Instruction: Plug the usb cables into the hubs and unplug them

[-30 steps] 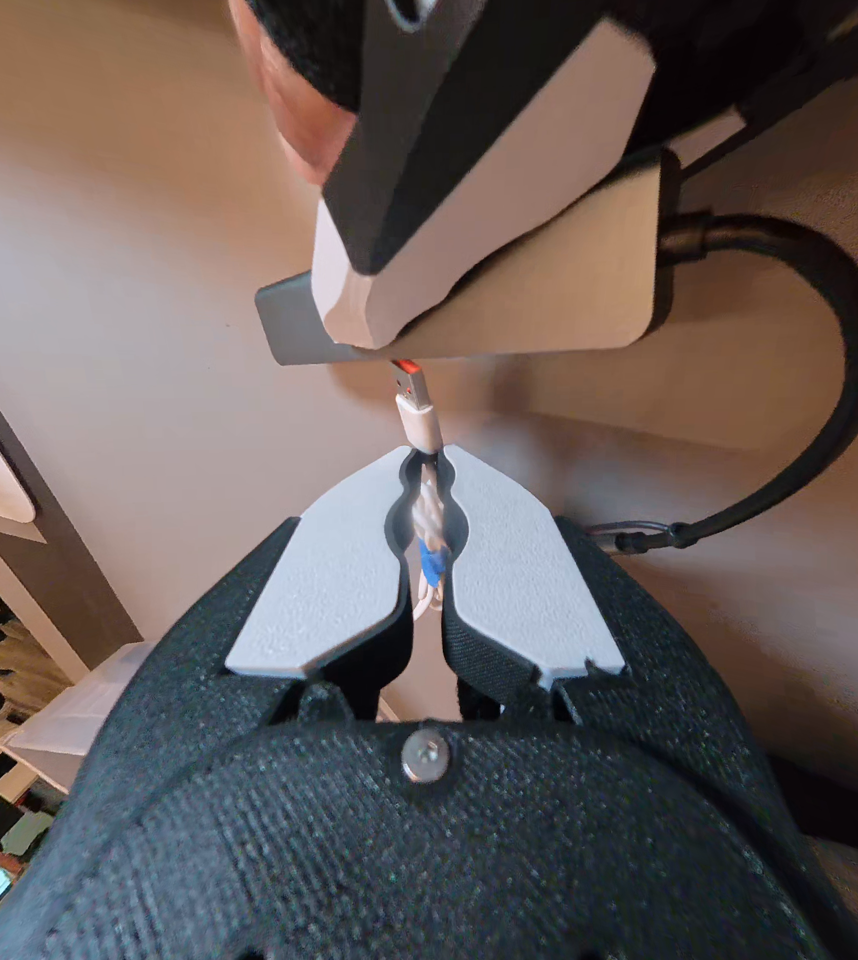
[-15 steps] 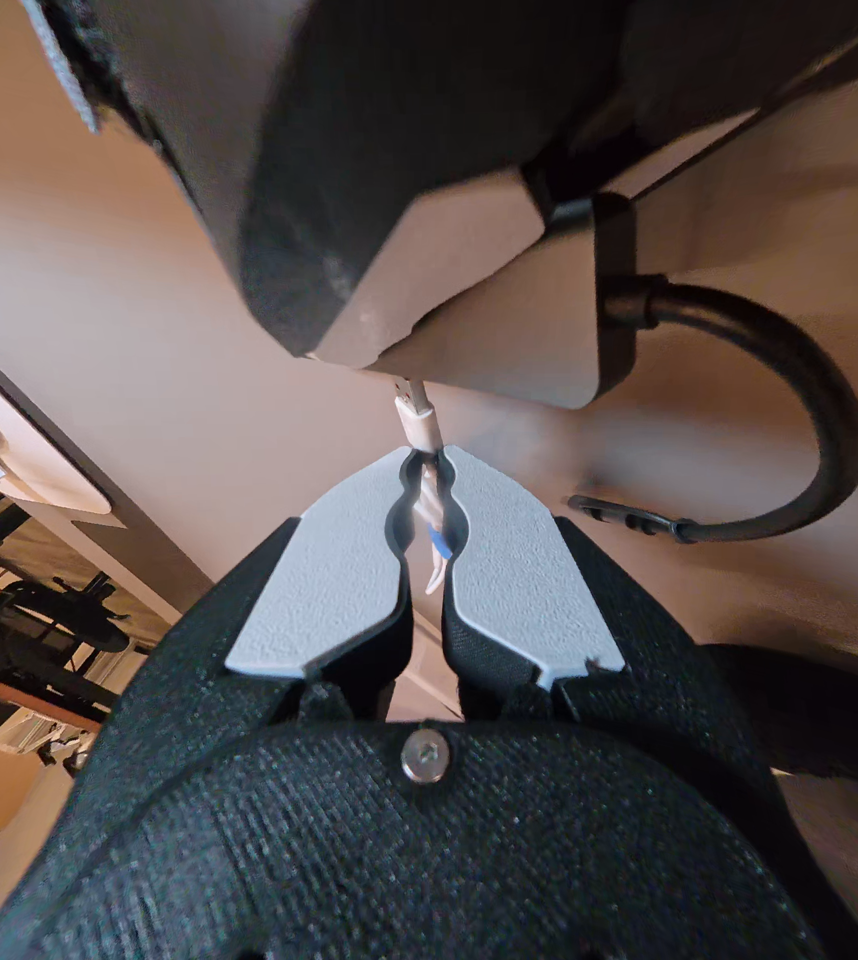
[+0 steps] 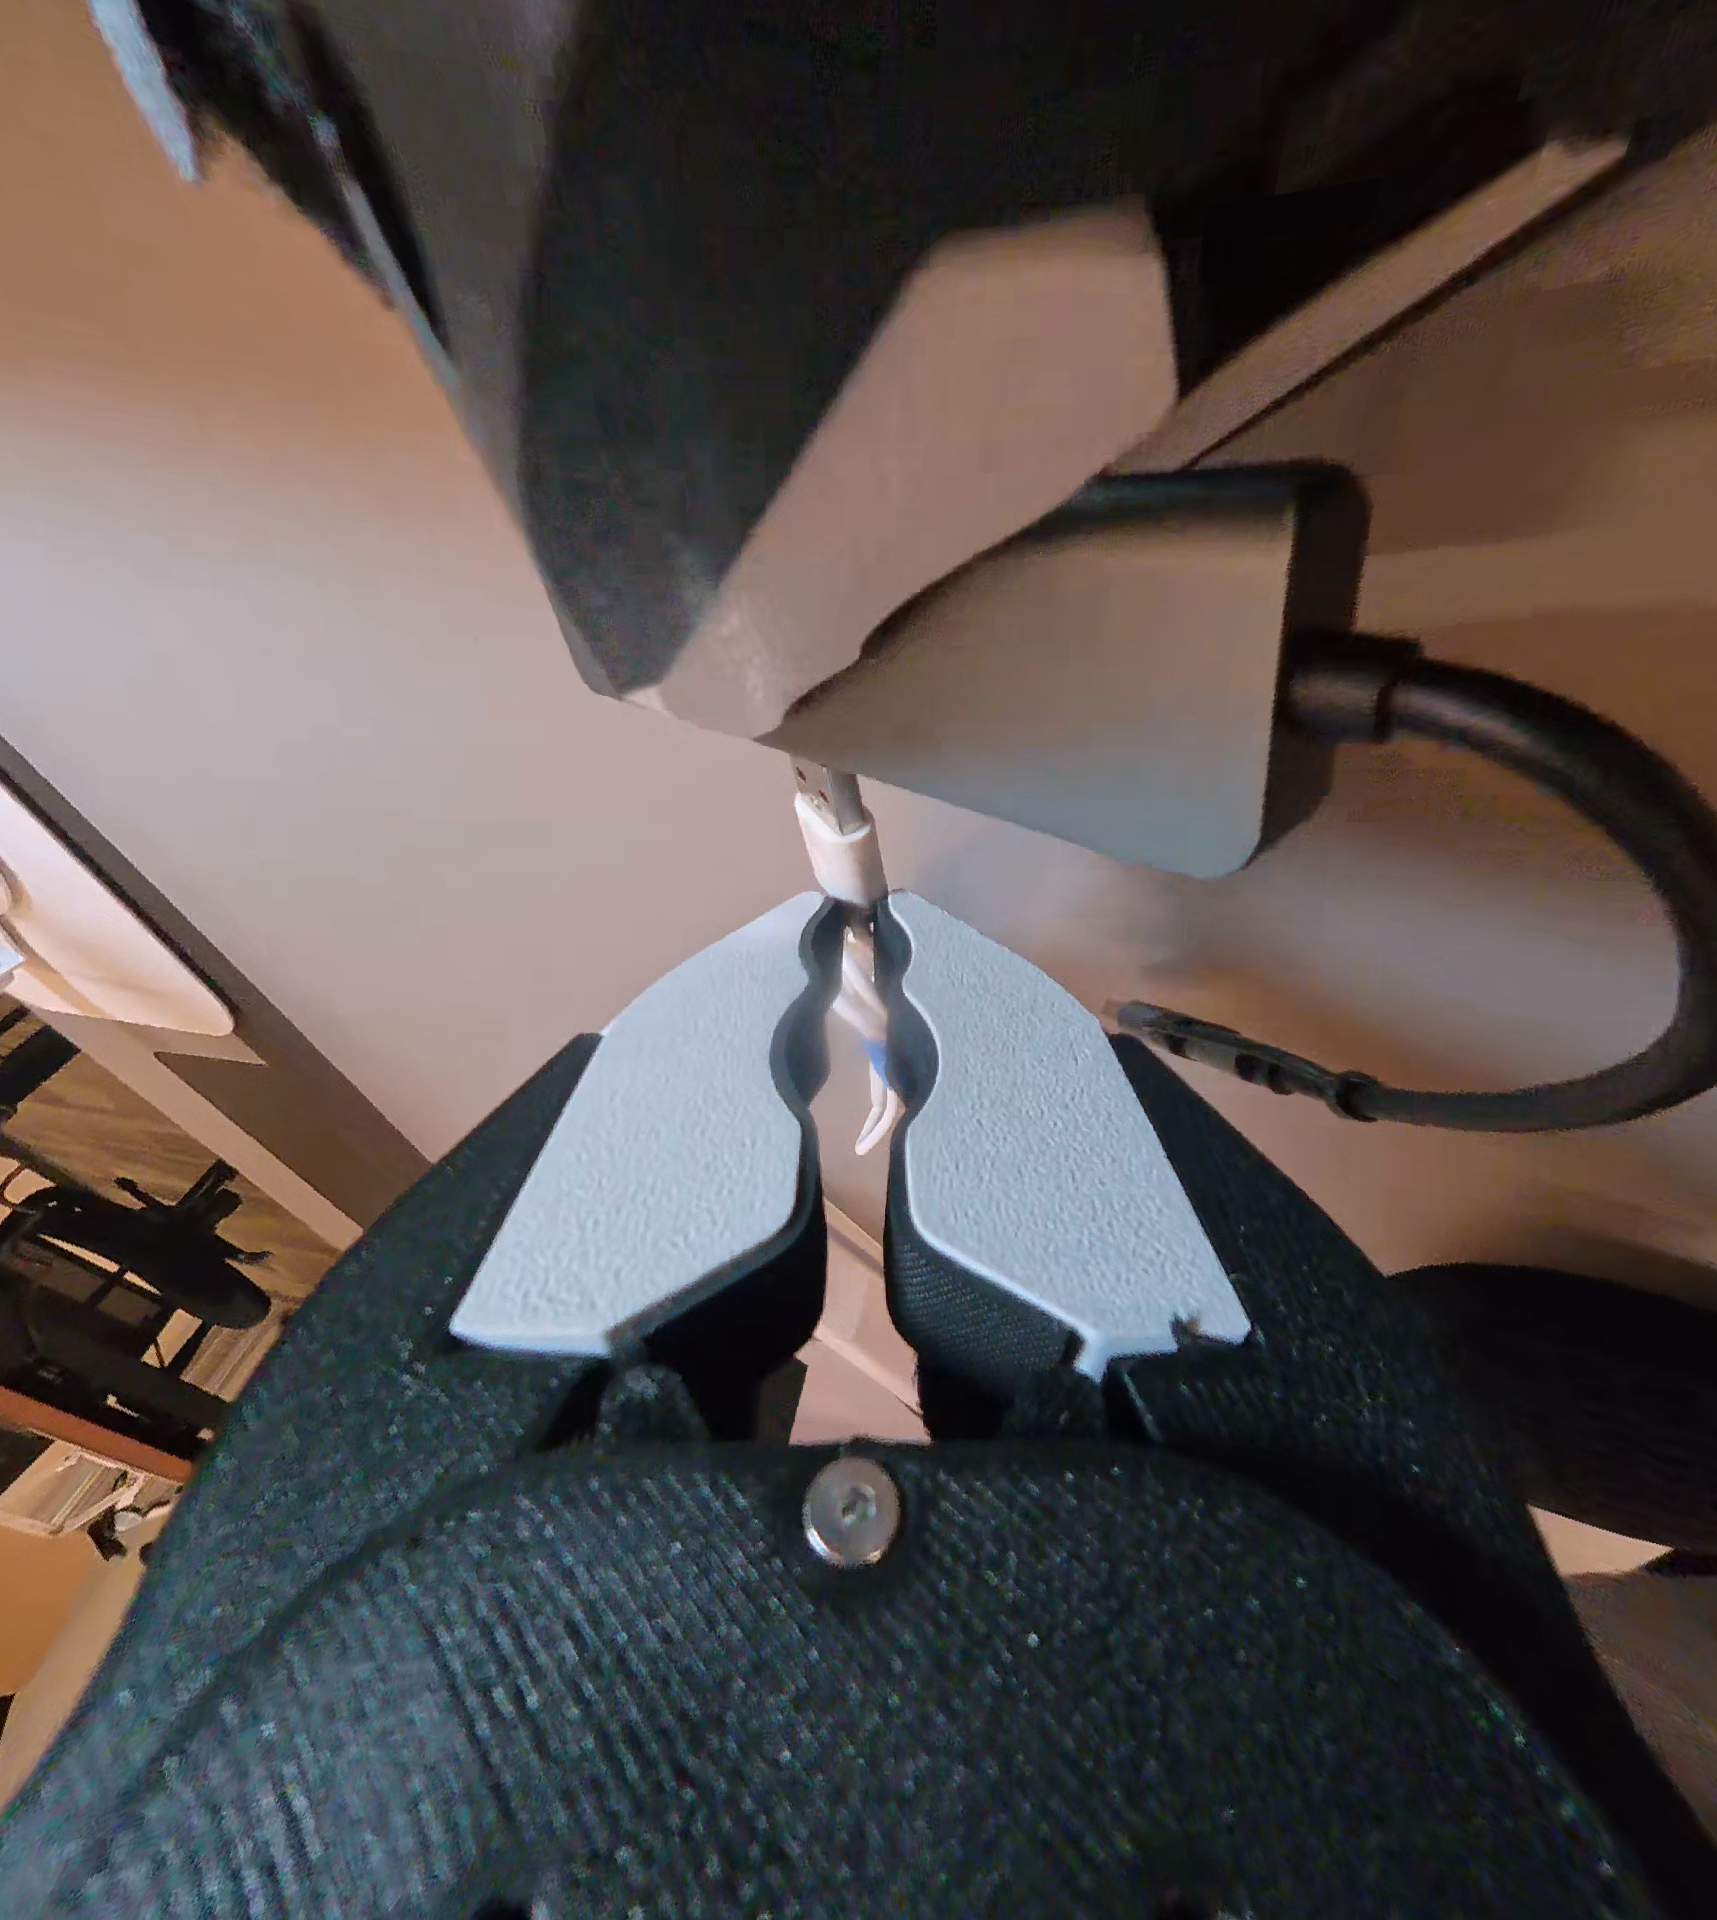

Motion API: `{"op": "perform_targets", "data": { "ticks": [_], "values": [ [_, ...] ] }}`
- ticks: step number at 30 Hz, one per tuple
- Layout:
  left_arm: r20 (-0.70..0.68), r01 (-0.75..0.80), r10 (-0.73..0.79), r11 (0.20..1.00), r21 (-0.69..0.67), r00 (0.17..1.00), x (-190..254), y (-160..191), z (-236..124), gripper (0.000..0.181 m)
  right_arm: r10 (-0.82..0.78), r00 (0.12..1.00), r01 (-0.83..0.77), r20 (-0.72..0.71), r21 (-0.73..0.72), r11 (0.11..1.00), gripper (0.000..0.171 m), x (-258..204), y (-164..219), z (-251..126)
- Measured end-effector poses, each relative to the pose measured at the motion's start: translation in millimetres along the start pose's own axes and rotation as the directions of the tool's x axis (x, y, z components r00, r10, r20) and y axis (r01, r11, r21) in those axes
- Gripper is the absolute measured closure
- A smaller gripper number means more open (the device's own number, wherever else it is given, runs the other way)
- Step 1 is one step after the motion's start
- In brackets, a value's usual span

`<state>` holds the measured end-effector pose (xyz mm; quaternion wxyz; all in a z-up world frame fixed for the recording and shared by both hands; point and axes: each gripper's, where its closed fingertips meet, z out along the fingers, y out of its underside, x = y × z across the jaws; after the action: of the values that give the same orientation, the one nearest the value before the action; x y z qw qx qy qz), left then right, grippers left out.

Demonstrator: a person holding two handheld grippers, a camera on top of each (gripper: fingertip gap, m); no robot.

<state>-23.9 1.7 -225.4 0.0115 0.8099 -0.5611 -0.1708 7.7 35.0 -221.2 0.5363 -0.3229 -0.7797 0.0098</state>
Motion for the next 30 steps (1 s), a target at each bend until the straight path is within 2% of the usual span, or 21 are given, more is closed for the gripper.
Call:
{"op": "perform_targets", "data": {
  "ticks": [4, 13, 19, 24, 27, 30],
  "values": [
    [0.003, -0.016, 0.016, 1.0, 0.001, 1.0, 3, 2, -3, 0.175, -0.001, 0.999, -0.001, 0.035, 0.035, 0.999, 0.161, -4, -5, -2],
    [0.084, -0.017, 0.018, 1.0, -0.013, 0.996, -8, 3, -14, 0.175, -0.001, 1.0, 0.001, 0.011, -0.039, 0.999, 0.161, -3, -2, 1],
    [0.106, 0.033, -0.035, 0.999, 0.022, 0.994, -15, 3, -18, 0.175, 0.133, 0.991, -0.134, -0.024, -0.047, 0.99, 0.161, 7, -2, -1],
    [0.118, 0.024, -0.026, 0.999, 0.021, 0.993, -14, 0, -16, 0.175, 0.125, 0.991, -0.128, -0.042, -0.072, 0.989, 0.161, 8, 0, 0],
    [0.145, 0.008, -0.019, 0.997, 0.073, 0.989, -16, -5, -21, 0.175, 0.125, 0.991, -0.127, -0.041, -0.055, 0.99, 0.161, 9, 3, -3],
    [0.153, -0.035, 0.007, 0.983, 0.179, 0.988, -14, -12, -29, 0.176, 0.129, 0.991, -0.13, -0.039, -0.012, 0.991, 0.161, 9, 2, -6]
  ]
}}
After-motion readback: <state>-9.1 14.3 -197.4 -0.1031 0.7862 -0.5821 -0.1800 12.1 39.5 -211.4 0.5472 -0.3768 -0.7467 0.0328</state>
